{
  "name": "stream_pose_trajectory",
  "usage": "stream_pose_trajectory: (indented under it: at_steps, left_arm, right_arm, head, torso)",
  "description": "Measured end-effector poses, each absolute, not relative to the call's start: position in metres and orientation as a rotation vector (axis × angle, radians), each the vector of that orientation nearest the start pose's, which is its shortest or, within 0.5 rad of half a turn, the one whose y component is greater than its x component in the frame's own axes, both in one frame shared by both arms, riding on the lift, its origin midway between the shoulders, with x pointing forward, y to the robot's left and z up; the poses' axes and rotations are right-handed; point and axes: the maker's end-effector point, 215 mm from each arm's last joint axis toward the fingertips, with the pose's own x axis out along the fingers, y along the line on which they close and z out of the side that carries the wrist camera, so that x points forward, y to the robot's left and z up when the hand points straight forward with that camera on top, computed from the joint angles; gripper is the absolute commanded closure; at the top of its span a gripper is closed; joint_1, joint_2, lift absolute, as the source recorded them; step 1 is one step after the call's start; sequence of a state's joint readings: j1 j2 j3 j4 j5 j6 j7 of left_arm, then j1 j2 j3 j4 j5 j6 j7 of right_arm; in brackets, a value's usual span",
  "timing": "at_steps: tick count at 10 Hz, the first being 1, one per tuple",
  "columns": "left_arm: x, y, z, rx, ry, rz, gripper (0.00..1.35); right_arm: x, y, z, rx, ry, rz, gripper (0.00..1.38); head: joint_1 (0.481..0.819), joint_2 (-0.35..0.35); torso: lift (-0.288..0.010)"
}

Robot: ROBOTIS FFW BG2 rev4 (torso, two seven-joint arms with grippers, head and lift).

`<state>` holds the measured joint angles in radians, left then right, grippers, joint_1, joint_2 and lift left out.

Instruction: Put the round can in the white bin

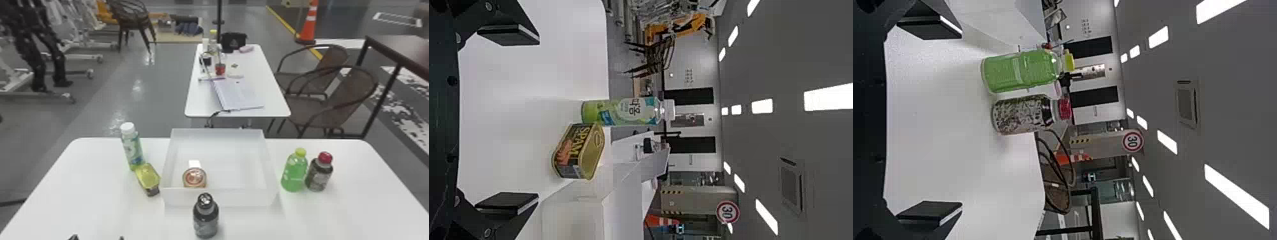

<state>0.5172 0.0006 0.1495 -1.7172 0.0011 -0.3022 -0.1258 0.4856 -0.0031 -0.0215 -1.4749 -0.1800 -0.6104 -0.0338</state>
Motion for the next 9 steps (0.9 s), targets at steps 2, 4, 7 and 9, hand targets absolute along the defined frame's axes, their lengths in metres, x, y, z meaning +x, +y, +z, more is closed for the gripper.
stream_pose_trajectory:
  at_steps: [2,4,7,9]
  left_arm:
    - [0.4093,0.2824,-0.4318,0.064,0.075,-0.004,0.19]
    - [0.4117,0.2795,-0.4313,0.063,0.073,-0.012,0.19]
    - [0.4129,0.2776,-0.4293,0.063,0.066,-0.017,0.19]
    - [0.4127,0.2754,-0.4293,0.060,0.065,-0.021,0.19]
  right_arm:
    - [0.3853,-0.2790,-0.4521,0.140,-0.029,-0.154,0.09]
    - [0.3854,-0.2796,-0.4512,0.142,-0.032,-0.156,0.09]
    - [0.3853,-0.2799,-0.4508,0.143,-0.033,-0.157,0.09]
    - [0.3853,-0.2802,-0.4507,0.145,-0.033,-0.158,0.09]
  head:
    - [0.549,0.000]
    - [0.549,0.000]
    - [0.549,0.000]
    - [0.549,0.000]
  torso:
    - [-0.100]
    - [-0.100]
    - [-0.100]
    - [-0.100]
